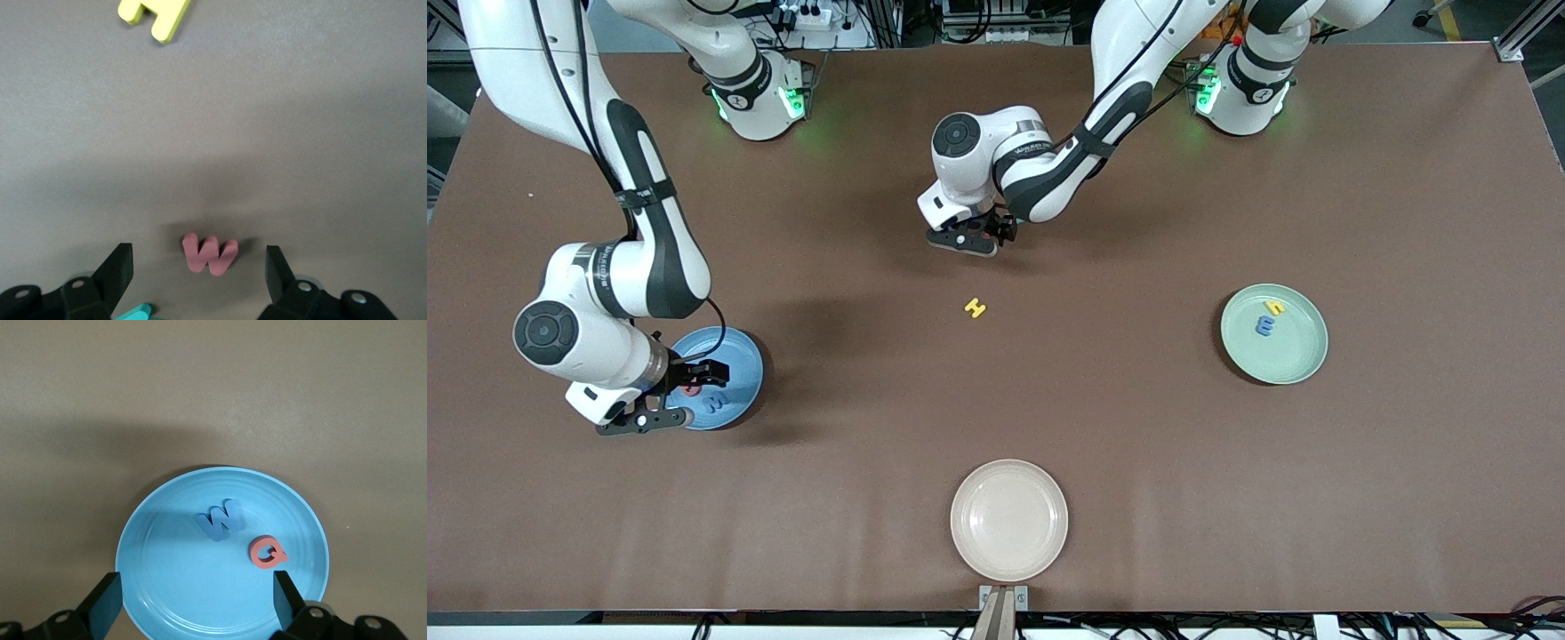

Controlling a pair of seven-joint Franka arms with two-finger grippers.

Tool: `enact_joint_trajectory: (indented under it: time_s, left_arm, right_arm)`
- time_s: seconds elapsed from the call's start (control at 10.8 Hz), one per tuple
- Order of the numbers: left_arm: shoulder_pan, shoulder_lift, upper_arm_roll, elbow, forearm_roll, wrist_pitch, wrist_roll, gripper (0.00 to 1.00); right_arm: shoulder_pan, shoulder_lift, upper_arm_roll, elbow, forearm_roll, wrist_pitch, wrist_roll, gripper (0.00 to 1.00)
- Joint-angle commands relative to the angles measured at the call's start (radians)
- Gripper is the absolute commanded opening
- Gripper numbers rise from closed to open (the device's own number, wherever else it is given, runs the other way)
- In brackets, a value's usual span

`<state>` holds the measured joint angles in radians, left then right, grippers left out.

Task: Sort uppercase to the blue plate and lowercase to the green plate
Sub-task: 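Grasp the pink foam w letter with the left gripper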

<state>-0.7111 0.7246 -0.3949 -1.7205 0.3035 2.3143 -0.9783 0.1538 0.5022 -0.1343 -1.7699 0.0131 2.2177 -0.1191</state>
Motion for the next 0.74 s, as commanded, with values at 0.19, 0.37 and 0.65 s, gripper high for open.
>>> enact_joint_trajectory:
  time_s: [0.19, 0.37, 0.65]
  left_arm:
    - [-0.021, 0.012, 0.008, 0.007, 0.052, 0.022, -0.071, 0.82]
    - [-0.021, 0.018, 0.008, 0.007, 0.052, 0.027, -0.072, 0.77]
    - [-0.019, 0.018, 0.008, 0.006, 0.052, 0.033, -0.086, 0.74]
  right_arm:
    - [-0.007, -0.028, 0.01, -0.033, -0.013, 0.005, -0.007, 1.0]
    - [-0.007, -0.028, 0.01, -0.033, -0.013, 0.005, -0.007, 1.0]
    - [-0.007, -0.028, 0.01, -0.033, -0.013, 0.005, -0.007, 1.0]
